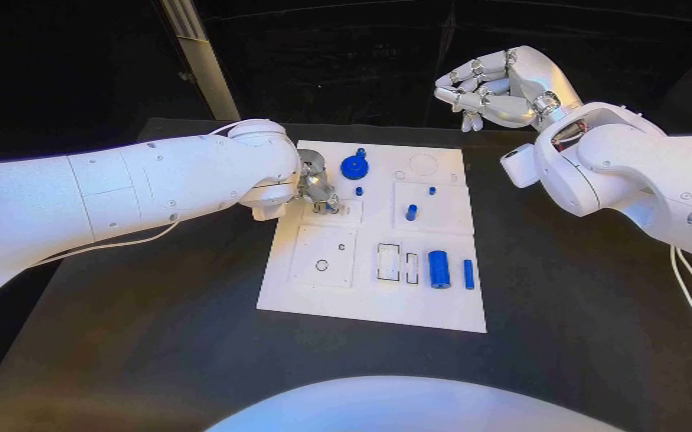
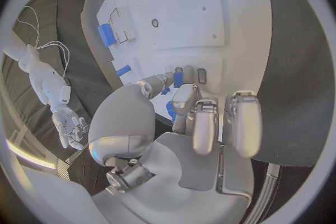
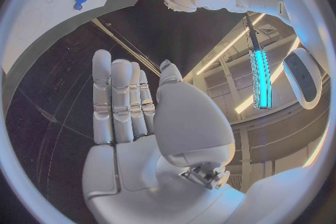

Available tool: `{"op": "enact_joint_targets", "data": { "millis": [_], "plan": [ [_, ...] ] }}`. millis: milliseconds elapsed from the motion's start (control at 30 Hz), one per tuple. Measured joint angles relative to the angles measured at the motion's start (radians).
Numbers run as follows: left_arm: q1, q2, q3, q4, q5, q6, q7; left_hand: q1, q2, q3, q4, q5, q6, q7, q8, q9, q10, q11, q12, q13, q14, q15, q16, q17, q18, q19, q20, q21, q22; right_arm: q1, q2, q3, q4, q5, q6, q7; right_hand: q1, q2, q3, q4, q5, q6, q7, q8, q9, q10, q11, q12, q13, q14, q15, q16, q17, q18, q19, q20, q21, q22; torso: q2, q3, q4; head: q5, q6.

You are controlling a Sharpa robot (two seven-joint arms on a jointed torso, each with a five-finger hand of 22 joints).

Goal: Assemble the parts on the task board

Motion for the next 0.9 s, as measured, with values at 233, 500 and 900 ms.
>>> {"op": "enact_joint_targets", "data": {
  "millis": [233,500,900],
  "plan": [
    [0.005,0.0,0.0,-0.003,0.006,0.011,0.0,-0.01,0.0,0.016,-0.01,0.005,0.0,0.0,0.006,0.001,0.001,0.001,0.004,0.003,0.0,0.0,0.0,0.0,0.0,0.0,0.0,0.0,0.0,0.0,0.004,0.0,-0.005,0.0,0.002,-0.004,0.0,0.0,0.0,0.0,0.0,0.0,0.0,0.0,0.0,0.0,0.0,0.0,-0.002,0.0,0.0,-0.006,0.0,0.0,0.004,0.004,0.0,-0.001,0.001,0.0001,0.0,0.001,-0.002],
    [0.011,0.004,0.0,-0.014,0.021,0.044,-0.007,-0.038,0.001,0.017,-0.011,0.062,0.011,-0.011,0.019,0.003,0.011,-0.004,0.006,0.005,0.0,0.0,0.0,0.0,0.0,0.0,0.0,0.004,0.0,0.0,0.009,0.0,-0.012,-0.001,0.005,-0.008,0.004,-0.004,0.0,0.0,0.0,0.0,0.0,0.0,-0.001,0.0,0.0,0.0,-0.002,0.0,0.0,-0.006,-0.002,0.0,0.004,0.004,-0.004,-0.002,0.001,0.0006,-0.0002,0.001,-0.004],
    [0.02,0.024,0.0,-0.048,0.041,0.105,-0.022,-0.05,-0.002,0.036,-0.03,0.074,0.013,-0.013,0.02,0.002,0.013,-0.001,0.006,0.006,0.0,0.0,0.0,0.0,0.0,0.0,0.0,0.004,0.0,0.0,0.014,0.0,-0.017,-0.008,0.01,-0.015,0.004,-0.004,-0.005,0.0,0.0,0.0,0.0,0.0,-0.001,0.0,0.0,0.0,-0.005,0.0,0.0,-0.012,-0.004,0.0,0.004,0.004,-0.008,-0.005,0.001,0.0012,-0.0009,-0.001,-0.007]
  ]
}}
